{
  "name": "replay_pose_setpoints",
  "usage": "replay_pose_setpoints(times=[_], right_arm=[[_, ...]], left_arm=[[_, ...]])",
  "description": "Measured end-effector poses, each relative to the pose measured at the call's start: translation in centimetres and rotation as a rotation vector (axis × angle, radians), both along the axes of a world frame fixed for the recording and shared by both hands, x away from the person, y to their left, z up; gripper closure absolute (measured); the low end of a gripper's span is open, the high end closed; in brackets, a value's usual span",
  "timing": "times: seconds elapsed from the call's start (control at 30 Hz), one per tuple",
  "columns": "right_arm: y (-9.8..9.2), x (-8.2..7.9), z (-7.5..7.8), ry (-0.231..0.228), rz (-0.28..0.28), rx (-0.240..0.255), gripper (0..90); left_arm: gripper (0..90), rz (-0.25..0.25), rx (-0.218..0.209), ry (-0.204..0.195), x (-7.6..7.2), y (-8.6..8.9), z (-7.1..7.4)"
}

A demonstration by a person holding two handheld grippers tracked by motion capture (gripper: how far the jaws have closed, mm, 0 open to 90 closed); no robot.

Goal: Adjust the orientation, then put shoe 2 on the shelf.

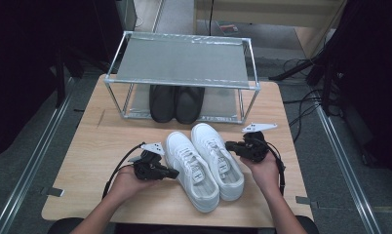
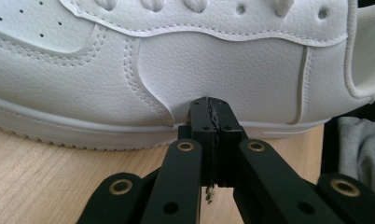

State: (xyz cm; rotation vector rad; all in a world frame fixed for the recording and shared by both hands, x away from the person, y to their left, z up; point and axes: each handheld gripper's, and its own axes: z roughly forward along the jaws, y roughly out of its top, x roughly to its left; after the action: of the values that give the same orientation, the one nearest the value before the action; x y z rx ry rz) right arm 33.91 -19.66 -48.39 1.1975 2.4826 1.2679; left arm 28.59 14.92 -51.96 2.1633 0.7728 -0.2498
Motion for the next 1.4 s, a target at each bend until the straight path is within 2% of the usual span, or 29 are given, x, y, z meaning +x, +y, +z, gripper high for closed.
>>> replay_pose_setpoints(times=[0.17, 0.23, 0.33, 0.47, 0.63, 0.77, 0.9, 1.13, 1.4], right_arm=[[-0.3, -0.1, 0.3, -0.019, -0.003, 0.008, 77.2], [-0.5, -0.1, 0.5, -0.022, -0.004, 0.024, 74.5], [-0.4, -0.2, 0.7, -0.038, 0.005, 0.026, 72.1], [-0.3, -0.4, 0.9, -0.054, 0.001, 0.021, 69.6], [-0.6, -0.5, 1.1, -0.071, -0.002, 0.037, 59.0], [-0.6, -0.6, 1.4, -0.093, 0.005, 0.054, 52.3], [-0.3, -0.7, 1.7, -0.097, 0.005, 0.045, 45.6], [0.5, -1.9, 2.3, -0.108, 0.020, 0.036, 48.4], [0.9, -3.1, 2.9, -0.090, 0.002, 0.067, 46.7]], left_arm=[[84.5, 0.031, -0.008, -0.026, 0.0, 0.6, 0.4], [81.0, 0.047, 0.020, -0.045, 0.2, 1.1, 0.6], [76.2, 0.068, 0.033, -0.061, 0.3, 1.8, 0.9], [69.9, 0.093, 0.015, -0.056, 0.6, 2.7, 1.2], [63.7, 0.127, 0.003, -0.059, 0.6, 3.5, 1.5], [62.5, 0.134, 0.014, -0.061, 0.7, 3.9, 1.6], [61.8, 0.150, 0.016, -0.070, 0.7, 4.4, 1.7], [59.9, 0.172, 0.013, -0.074, 0.6, 5.3, 2.0], [55.3, 0.178, 0.029, -0.071, 0.8, 5.7, 1.9]])
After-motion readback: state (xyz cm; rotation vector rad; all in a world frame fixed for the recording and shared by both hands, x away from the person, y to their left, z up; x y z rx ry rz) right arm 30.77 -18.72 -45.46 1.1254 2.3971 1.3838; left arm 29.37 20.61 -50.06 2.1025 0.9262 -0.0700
